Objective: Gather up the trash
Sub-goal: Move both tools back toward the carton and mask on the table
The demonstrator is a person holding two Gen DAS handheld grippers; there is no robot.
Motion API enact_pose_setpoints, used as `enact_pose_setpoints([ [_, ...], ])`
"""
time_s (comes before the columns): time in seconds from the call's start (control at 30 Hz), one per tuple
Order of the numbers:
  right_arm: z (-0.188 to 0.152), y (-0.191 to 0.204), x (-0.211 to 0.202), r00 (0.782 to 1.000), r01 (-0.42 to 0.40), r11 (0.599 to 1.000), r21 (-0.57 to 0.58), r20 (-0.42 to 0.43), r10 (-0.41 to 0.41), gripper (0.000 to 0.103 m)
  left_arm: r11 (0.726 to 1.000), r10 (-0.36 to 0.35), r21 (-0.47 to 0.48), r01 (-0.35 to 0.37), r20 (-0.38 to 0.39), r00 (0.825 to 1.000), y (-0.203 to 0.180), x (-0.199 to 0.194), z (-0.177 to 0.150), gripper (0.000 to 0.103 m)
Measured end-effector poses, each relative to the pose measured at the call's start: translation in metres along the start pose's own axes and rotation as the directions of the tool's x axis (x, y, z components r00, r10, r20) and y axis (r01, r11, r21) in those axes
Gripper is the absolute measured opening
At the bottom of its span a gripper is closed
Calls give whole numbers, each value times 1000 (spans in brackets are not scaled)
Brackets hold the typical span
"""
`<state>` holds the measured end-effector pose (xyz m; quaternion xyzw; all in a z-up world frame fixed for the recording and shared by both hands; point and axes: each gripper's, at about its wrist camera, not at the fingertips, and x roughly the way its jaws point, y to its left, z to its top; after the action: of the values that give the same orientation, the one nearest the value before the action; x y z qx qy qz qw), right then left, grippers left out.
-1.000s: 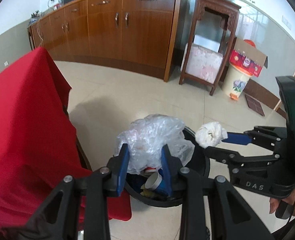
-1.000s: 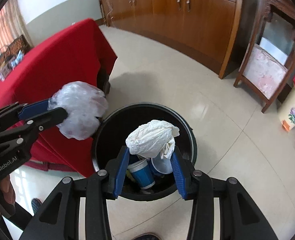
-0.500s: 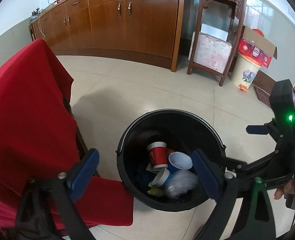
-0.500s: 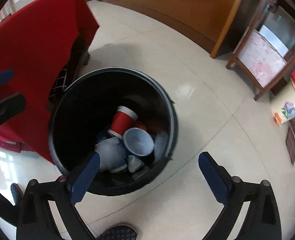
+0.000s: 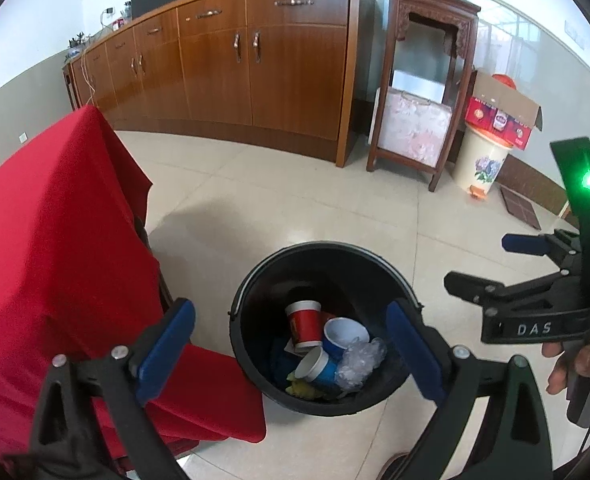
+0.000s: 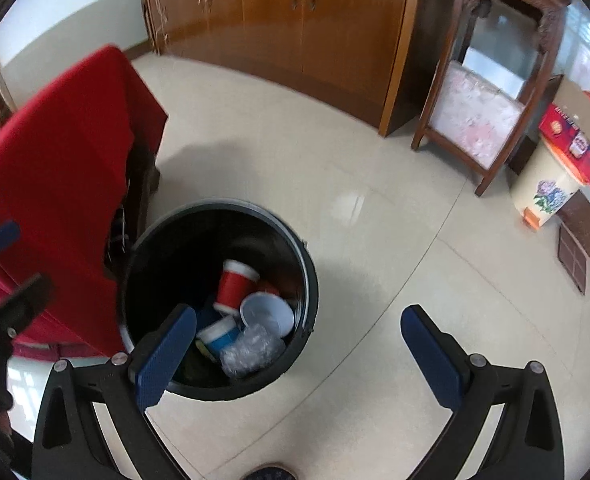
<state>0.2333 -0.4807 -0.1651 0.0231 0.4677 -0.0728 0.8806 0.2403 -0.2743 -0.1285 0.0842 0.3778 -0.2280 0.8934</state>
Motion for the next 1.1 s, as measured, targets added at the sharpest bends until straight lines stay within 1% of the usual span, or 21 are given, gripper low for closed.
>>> enact_pose_setpoints([
  [0.23,4,3,-47,996,-14,999,48,86,10,103,1000,5,-17,-4,66,998,7,-42,3,98],
  [0.47,8,31,-80,988,-44,999,21,148,41,103,998,44,-44,-39,116,992,27,-77,4,98],
  [0.57,12,49,-90,983,-77,997,5,165,75,103,996,63,-64,-54,148,987,44,-95,2,98],
  [0.73,25,91,-104,974,-115,992,-44,192,121,103,988,130,-102,-111,193,973,79,-124,-5,100],
  [0.93,45,149,-117,956,-189,976,-108,206,207,103,971,211,-159,-180,206,955,118,-144,-15,100],
  [1.1,52,196,-121,945,-216,960,-177,208,251,103,947,276,-228,-228,208,938,157,-161,-29,100],
])
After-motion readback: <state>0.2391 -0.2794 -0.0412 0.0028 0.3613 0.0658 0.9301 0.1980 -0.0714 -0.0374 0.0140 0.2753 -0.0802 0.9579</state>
